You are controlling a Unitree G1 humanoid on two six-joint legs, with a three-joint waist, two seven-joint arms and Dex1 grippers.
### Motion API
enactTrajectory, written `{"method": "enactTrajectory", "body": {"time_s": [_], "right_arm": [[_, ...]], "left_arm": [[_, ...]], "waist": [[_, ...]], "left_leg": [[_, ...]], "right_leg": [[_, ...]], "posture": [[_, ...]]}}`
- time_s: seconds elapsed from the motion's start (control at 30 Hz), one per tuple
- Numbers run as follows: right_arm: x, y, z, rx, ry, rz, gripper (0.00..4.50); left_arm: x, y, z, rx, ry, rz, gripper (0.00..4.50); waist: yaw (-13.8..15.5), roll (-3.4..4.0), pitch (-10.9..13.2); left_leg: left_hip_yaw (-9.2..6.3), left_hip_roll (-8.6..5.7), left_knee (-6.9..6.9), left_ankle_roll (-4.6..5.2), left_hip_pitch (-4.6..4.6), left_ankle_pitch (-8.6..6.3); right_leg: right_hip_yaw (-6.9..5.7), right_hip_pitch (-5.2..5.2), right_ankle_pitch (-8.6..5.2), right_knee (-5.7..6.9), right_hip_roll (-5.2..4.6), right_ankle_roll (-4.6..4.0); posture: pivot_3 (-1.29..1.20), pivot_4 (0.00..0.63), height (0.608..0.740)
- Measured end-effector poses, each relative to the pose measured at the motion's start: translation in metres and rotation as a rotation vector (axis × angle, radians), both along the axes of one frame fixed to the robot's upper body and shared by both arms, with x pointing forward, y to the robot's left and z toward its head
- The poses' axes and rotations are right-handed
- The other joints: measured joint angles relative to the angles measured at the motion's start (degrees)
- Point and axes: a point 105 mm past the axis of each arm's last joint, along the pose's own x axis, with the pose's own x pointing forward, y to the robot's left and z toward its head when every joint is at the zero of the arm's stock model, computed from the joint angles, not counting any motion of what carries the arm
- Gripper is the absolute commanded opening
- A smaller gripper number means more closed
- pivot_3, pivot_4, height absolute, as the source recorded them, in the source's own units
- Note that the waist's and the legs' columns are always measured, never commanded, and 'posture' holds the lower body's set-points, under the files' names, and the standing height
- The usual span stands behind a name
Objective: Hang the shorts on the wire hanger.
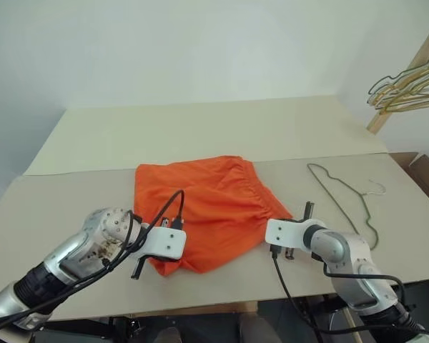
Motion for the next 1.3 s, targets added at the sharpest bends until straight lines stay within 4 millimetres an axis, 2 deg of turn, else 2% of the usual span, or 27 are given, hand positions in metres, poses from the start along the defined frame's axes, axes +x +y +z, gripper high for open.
{"method": "enactTrajectory", "body": {"time_s": [0.17,0.3,0.37,0.47,0.57,0.67,0.73,0.9,1.0,1.03,1.13,1.2,1.3], "right_arm": [[-0.013,0.005,0.001,0.069,0.048,-0.016,0.0],[-0.021,0.012,0.003,0.138,0.069,-0.037,0.0],[-0.019,0.018,0.003,0.169,0.064,-0.054,0.0],[0.0,0.024,0.008,0.19,0.0,-0.118,0.0],[0.011,0.022,0.014,0.162,-0.047,-0.15,0.0],[0.008,0.016,0.012,0.137,-0.037,-0.149,0.0],[0.003,0.013,0.01,0.139,-0.015,-0.135,0.0],[-0.02,0.008,0.019,0.162,0.052,-0.015,0.0],[-0.034,0.006,0.03,0.167,0.092,0.075,0.0],[-0.042,0.006,0.037,0.172,0.122,0.14,0.0],[-0.051,0.005,0.051,0.182,0.154,0.244,0.0],[-0.048,0.007,0.058,0.206,0.155,0.28,0.0],[-0.021,0.006,0.076,0.266,0.079,0.259,0.0]], "left_arm": [[0.018,0.011,0.001,0.028,-0.087,-0.002,0.02],[0.054,0.033,0.005,0.085,-0.232,0.066,0.02],[0.076,0.037,0.006,0.089,-0.303,0.114,0.02],[0.11,0.037,0.01,0.087,-0.41,0.176,0.02],[0.124,0.033,0.014,0.075,-0.453,0.179,0.02],[0.121,0.031,0.017,0.045,-0.419,0.152,0.02],[0.11,0.031,0.019,0.016,-0.378,0.106,0.02],[0.059,0.04,0.018,0.004,-0.191,-0.061,0.02],[0.036,0.046,0.029,-0.008,-0.113,-0.139,0.02],[0.025,0.051,0.039,-0.017,-0.081,-0.174,0.02],[0.017,0.056,0.057,-0.039,-0.065,-0.22,0.02],[0.017,0.058,0.06,-0.051,-0.058,-0.219,0.02],[0.041,0.051,0.064,-0.093,-0.131,-0.166,0.02]], "waist": [[0.0,0.17,-0.1],[-0.1,0.18,-0.1],[-0.1,0.17,-0.1],[-0.2,0.16,-0.1],[-0.3,0.17,-0.1],[-0.4,0.18,-0.1],[-0.8,0.2,-0.1],[-1.3,0.19,-0.1],[-1.1,0.18,-0.1],[-1.0,0.18,-0.1],[-0.8,0.18,-0.2],[-0.7,0.13,-0.2],[-0.7,0.07,-0.3]], "left_leg": [[-0.01,0.0,-0.01,0.0,0.02,0.0],[-0.01,-0.01,0.0,0.0,0.15,0.0],[-0.02,-0.02,0.0,0.0,0.14,0.0],[-0.06,-0.06,0.0,0.0,-0.01,0.0],[-0.13,-0.07,0.0,-0.01,-0.3,0.01],[-0.14,-0.12,0.0,-0.01,-0.55,0.01],[-0.14,-0.16,0.11,-0.05,-0.96,0.03],[-0.15,-0.14,0.32,-0.09,-1.08,0.05],[-0.17,-0.09,0.34,-0.08,-1.01,0.05],[-0.16,-0.09,0.34,-0.08,-1.01,0.05],[-0.15,-0.1,0.38,-0.08,-0.94,0.05],[-0.15,-0.1,0.43,-0.08,-0.94,0.05],[-0.2,-0.11,0.77,-0.07,-1.0,0.04]], "right_leg": [[-0.01,0.0,0.0,0.01,0.01,0.0],[0.0,0.08,0.0,0.07,0.01,0.01],[-0.01,0.08,0.0,0.06,0.01,0.01],[-0.03,-0.04,0.01,0.04,-0.01,0.01],[-0.07,-0.32,0.01,0.01,-0.03,0.01],[-0.09,-0.53,-0.01,-0.01,-0.14,0.04],[-0.06,-0.92,-0.01,0.05,-0.2,0.04],[-0.08,-1.04,-0.04,0.33,-0.18,0.08],[-0.13,-0.98,-0.05,0.45,-0.13,0.08],[-0.15,-0.96,-0.05,0.45,-0.13,0.09],[-0.18,-0.83,-0.05,0.43,-0.15,0.1],[-0.19,-0.82,-0.05,0.44,-0.13,0.09],[-0.23,-0.8,-0.05,0.57,-0.12,0.09]], "posture": [[-0.18,0.089,0.74],[-0.18,0.09,0.74],[-0.17,0.089,0.74],[-0.17,0.086,0.74],[-0.18,0.081,0.74],[-0.18,0.077,0.74],[-0.18,0.074,0.74],[-0.16,0.065,0.74],[-0.15,0.061,0.74],[-0.15,0.059,0.74],[-0.14,0.051,0.74],[-0.13,0.042,0.74],[-0.12,0.026,0.74]]}}
